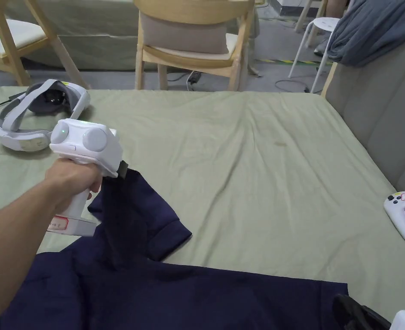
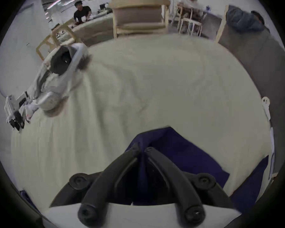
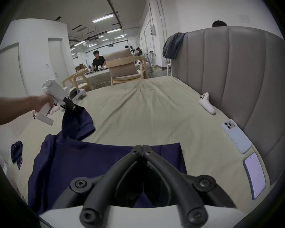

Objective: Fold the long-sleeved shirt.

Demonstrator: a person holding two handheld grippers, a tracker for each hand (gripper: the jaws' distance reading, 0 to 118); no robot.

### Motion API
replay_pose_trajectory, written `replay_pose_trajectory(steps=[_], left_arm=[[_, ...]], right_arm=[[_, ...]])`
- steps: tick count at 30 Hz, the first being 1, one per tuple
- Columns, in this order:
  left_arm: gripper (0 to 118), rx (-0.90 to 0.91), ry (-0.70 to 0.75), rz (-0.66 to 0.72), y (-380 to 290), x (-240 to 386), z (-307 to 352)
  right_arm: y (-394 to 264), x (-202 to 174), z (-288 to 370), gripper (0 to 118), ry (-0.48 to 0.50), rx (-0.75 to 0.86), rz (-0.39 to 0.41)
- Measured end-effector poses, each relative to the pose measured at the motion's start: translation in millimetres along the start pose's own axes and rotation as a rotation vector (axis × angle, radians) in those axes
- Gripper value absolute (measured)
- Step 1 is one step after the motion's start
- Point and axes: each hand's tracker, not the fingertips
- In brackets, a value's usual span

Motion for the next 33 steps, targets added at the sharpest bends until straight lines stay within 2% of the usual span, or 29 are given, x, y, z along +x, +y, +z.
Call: replay_pose_trajectory(steps=[4,9,11,12,19,20,25,27,28,30,33], left_arm=[[4,0.163,-0.051,0.016,-13,-2,54],[4,0.383,-0.066,-0.027,-67,12,134],[4,0.487,0.014,-0.097,-102,23,157],[4,0.497,-0.001,-0.133,-118,26,165],[4,0.708,0.103,-0.193,-238,49,183],[4,0.747,0.131,-0.155,-259,51,184],[4,0.687,0.038,-0.161,-341,59,180],[4,0.623,0.092,-0.12,-372,62,178],[4,0.613,0.038,-0.098,-384,58,179],[4,0.579,0.064,-0.087,-403,57,180],[5,0.502,0.004,-0.108,-419,59,187]], right_arm=[[-2,-3,23,0,0.006,0.011,-0.016],[-8,-8,57,0,0.013,0.033,-0.034],[-14,-11,72,0,0.026,0.039,-0.041],[-18,-13,78,0,0.025,0.038,-0.044],[-46,-26,113,0,0.051,0.017,-0.055],[-50,-27,118,0,0.059,0.012,-0.055],[-65,-31,135,0,0.05,-0.009,-0.046],[-70,-33,138,0,0.049,-0.022,-0.038],[-72,-33,139,0,0.046,-0.023,-0.034],[-75,-32,139,0,0.05,-0.037,-0.03],[-79,-35,138,0,0.054,-0.053,-0.02]])
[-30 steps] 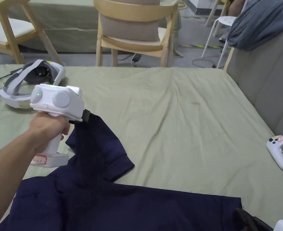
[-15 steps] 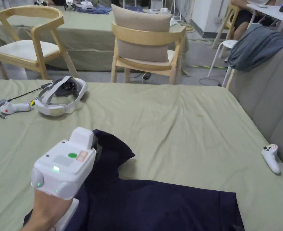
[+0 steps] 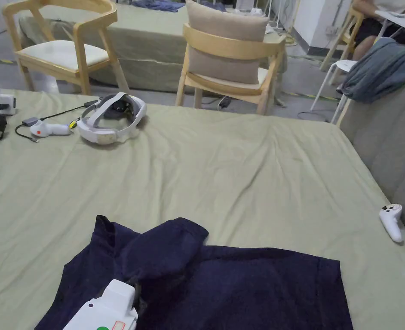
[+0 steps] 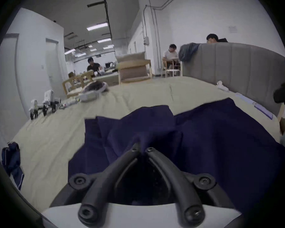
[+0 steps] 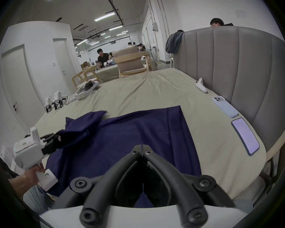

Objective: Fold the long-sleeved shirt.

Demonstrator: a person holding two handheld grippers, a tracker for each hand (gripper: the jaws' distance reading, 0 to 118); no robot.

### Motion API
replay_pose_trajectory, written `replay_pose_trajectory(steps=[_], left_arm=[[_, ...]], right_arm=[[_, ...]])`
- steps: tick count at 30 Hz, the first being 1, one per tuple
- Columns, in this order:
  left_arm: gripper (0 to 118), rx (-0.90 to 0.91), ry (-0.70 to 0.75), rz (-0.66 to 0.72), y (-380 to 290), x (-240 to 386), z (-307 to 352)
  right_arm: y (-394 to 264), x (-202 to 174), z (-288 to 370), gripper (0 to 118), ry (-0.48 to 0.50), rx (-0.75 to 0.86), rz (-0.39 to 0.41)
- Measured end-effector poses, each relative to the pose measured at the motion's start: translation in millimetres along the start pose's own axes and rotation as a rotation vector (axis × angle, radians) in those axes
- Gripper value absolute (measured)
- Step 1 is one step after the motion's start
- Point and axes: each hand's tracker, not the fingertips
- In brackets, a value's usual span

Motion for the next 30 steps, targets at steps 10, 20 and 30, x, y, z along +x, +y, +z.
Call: replay_pose_trajectory(steps=[10,20,30], left_arm=[[109,-0.069,-0.066,0.128,1,-6,41],[76,-0.06,0.112,0.28,59,-47,60],[3,-0.103,0.149,0.235,118,-73,14]], right_arm=[[-11,-4,-7,0,0.033,-0.042,0.003],[7,21,-13,0,0.019,-0.023,-0.01],[84,94,-117,116,-0.064,-0.104,0.005]])
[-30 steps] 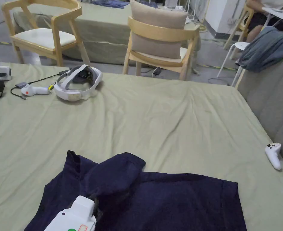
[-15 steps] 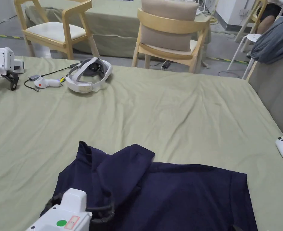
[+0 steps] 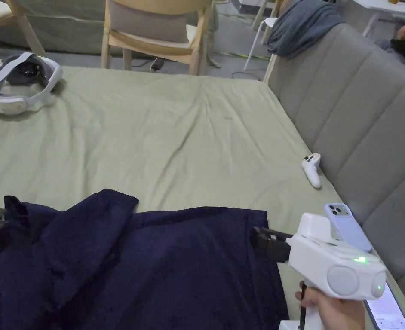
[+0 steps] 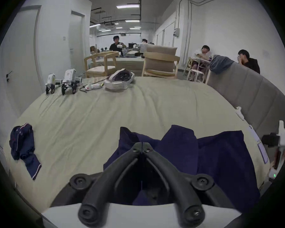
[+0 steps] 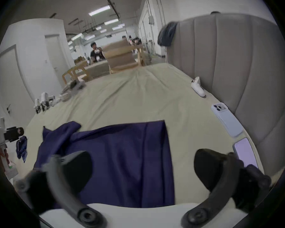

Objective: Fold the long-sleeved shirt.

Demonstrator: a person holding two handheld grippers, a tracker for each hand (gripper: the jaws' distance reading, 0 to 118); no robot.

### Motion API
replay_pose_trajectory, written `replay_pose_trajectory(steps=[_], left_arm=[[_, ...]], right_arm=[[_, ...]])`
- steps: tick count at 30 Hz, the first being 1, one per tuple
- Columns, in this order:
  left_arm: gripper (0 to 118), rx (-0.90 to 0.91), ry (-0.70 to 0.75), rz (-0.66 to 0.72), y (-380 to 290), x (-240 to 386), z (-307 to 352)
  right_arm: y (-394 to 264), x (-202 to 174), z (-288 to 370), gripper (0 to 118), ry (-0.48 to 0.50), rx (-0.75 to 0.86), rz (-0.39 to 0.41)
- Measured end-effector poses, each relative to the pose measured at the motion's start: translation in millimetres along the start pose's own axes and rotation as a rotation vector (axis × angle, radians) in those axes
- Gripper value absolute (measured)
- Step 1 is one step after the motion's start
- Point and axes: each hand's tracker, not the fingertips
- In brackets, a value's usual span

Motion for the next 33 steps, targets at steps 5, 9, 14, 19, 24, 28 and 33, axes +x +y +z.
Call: replay_pose_trajectory(steps=[5,9,14,19,24,28,33], left_arm=[[3,-0.087,-0.02,0.027,-3,2,-29],[4,-0.146,-0.016,0.037,-11,-7,-50],[66,-0.192,-0.032,0.038,-8,-38,-73],[108,-0.241,-0.074,0.105,30,-73,-113],[109,-0.433,-0.196,0.115,61,-77,-174],[103,-0.72,-0.218,0.185,44,-69,-217],[18,-0.646,-0.253,0.166,35,-69,-210]], right_arm=[[43,21,-96,115,0.002,-0.147,0.027],[36,29,-159,83,-0.004,-0.285,0.021],[37,22,-147,12,0.047,-0.253,0.177],[37,-4,-136,7,0.029,-0.221,0.262],[36,2,-142,7,0.054,-0.245,0.17],[39,4,-142,7,0.062,-0.251,0.165],[42,2,-135,7,0.057,-0.243,0.178]])
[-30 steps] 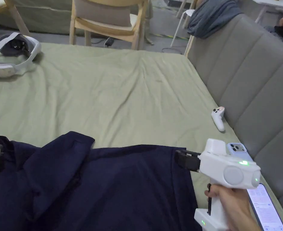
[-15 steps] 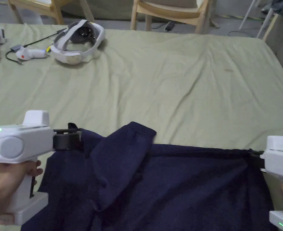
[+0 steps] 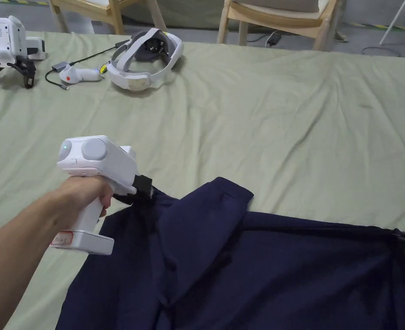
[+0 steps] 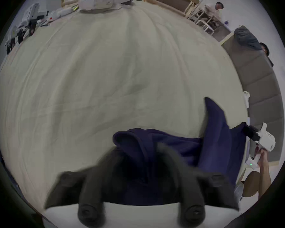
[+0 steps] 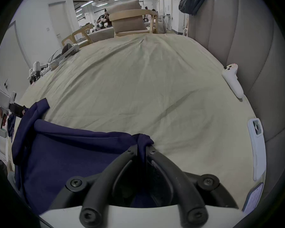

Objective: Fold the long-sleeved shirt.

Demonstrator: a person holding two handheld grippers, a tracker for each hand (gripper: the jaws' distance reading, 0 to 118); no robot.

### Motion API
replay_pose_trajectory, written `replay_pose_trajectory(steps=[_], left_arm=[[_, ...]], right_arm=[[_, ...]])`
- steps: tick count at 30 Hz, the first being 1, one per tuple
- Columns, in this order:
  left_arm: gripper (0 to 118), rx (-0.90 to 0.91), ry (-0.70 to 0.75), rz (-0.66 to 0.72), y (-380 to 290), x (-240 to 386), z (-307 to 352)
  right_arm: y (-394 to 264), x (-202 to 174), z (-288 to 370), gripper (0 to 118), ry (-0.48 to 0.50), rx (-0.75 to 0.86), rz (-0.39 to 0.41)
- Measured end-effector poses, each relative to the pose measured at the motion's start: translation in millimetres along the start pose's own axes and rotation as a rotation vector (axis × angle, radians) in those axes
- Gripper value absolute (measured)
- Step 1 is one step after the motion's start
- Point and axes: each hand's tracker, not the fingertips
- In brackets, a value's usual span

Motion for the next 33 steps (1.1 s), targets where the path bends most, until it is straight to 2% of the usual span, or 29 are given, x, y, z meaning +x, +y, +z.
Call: replay_pose_trajectory(steps=[1,2,4,6,11,19,24,27,30,32,33], left_arm=[[18,0.036,-0.018,0.016,-3,2,6],[18,0.057,0.037,0.0,-5,4,10],[18,0.097,0.041,-0.057,-14,12,19],[18,0.153,0.021,-0.036,-24,14,29],[18,0.318,-0.034,-0.072,-58,19,62],[18,0.481,-0.109,-0.127,-125,22,116],[18,0.558,-0.149,-0.144,-186,19,152],[17,0.567,-0.159,-0.159,-226,13,169],[17,0.523,-0.165,-0.16,-268,7,178],[17,0.449,-0.15,-0.165,-298,4,177],[17,0.415,-0.13,-0.144,-312,2,175]], right_arm=[[-1,0,4,7,0.003,0.015,0.006],[-3,0,8,7,-0.001,0.033,0.006],[-4,0,23,7,0.017,0.09,-0.019],[-8,-1,39,7,0.038,0.142,-0.026],[-25,-3,87,7,0.061,0.24,0.008],[-74,-10,158,7,0.083,0.372,0.044],[-116,-12,191,7,0.086,0.376,0.06],[-146,-12,207,7,0.108,0.347,0.036],[-177,-17,219,7,0.095,0.251,0.033],[-198,-20,222,7,0.111,0.173,0.0],[-207,-22,223,7,0.104,0.14,0.015]])
